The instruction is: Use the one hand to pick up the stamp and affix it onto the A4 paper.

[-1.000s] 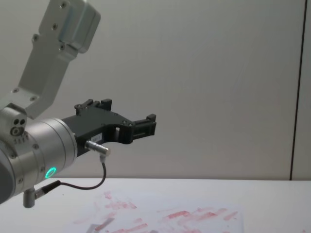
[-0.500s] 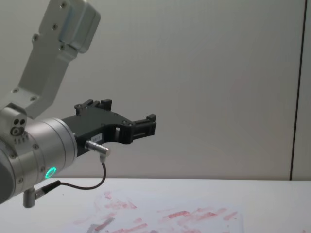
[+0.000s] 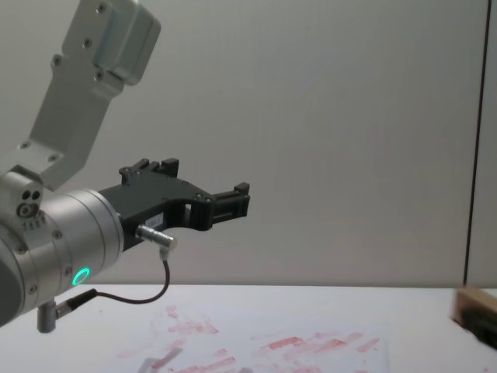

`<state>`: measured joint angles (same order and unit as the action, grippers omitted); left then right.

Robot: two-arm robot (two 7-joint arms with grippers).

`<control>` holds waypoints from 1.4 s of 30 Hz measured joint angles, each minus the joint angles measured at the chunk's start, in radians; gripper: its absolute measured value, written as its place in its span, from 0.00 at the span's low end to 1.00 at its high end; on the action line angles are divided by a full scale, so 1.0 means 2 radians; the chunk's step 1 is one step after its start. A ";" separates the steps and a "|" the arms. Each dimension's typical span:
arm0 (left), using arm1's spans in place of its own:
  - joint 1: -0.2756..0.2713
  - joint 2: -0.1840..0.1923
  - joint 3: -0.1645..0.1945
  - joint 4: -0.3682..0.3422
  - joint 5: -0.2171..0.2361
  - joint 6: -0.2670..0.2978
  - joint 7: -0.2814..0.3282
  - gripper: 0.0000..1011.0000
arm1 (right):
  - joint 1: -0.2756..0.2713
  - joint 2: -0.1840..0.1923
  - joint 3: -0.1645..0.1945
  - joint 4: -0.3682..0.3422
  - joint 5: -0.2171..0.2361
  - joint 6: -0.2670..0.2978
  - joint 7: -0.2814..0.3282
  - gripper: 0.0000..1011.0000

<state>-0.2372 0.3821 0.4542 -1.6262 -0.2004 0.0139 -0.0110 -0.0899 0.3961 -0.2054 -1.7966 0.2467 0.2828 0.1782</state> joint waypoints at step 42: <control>0.000 0.000 0.000 0.000 0.000 0.000 0.000 0.99 | 0.152 -0.142 -0.098 0.160 -0.165 0.109 0.075 0.22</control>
<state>-0.2372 0.3821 0.4542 -1.6262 -0.2004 0.0139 -0.0109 0.2133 0.1129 -0.4014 -1.4763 -0.0828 0.5007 0.3283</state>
